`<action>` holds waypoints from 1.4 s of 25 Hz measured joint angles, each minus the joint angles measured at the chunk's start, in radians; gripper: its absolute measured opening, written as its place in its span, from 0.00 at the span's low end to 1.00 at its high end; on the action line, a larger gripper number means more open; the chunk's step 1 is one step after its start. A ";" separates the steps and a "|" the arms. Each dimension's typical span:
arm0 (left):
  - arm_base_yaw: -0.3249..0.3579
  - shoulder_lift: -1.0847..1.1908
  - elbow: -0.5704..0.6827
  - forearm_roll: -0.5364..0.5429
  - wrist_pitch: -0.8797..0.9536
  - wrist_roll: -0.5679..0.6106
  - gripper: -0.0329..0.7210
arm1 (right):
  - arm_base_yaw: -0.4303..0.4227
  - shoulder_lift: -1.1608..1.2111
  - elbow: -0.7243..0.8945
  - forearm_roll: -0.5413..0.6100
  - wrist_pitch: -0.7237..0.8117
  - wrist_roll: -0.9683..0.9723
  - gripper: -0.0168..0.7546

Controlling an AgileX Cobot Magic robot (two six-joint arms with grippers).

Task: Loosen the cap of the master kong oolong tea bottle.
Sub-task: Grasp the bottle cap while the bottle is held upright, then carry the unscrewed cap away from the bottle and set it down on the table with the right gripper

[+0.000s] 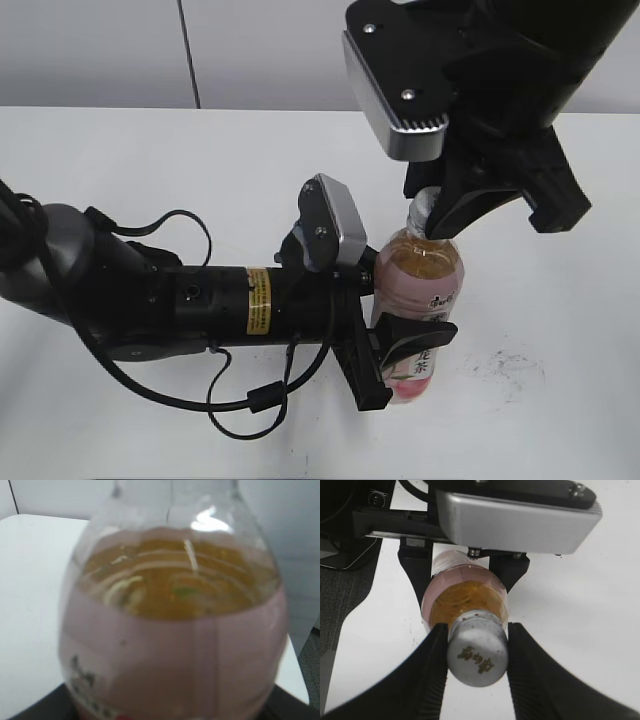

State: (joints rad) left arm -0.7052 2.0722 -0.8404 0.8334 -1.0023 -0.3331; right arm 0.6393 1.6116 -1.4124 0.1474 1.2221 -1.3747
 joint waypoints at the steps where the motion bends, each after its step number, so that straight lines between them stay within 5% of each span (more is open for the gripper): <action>1: 0.000 0.000 0.000 0.000 0.000 0.000 0.55 | 0.000 0.000 0.000 0.000 0.000 0.000 0.37; 11: 0.000 0.000 0.000 0.000 0.000 0.000 0.55 | 0.000 -0.014 -0.109 0.084 0.001 0.065 0.37; 13: 0.000 0.000 0.000 0.000 0.000 0.000 0.55 | 0.000 -0.024 -0.111 0.068 0.001 0.239 0.37; 17: 0.000 0.000 0.000 0.000 0.000 0.000 0.55 | -0.023 -0.029 -0.096 -0.147 0.000 0.904 0.37; 22: 0.000 0.000 0.000 0.000 0.000 0.000 0.55 | -0.129 -0.052 0.041 -0.233 0.000 1.386 0.37; 35: 0.000 0.000 0.000 0.001 0.000 0.000 0.55 | -0.309 -0.010 0.564 -0.201 -0.416 1.550 0.37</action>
State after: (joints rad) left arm -0.7052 2.0722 -0.8404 0.8347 -1.0023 -0.3330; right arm 0.3298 1.6020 -0.8486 -0.0536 0.8065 0.1758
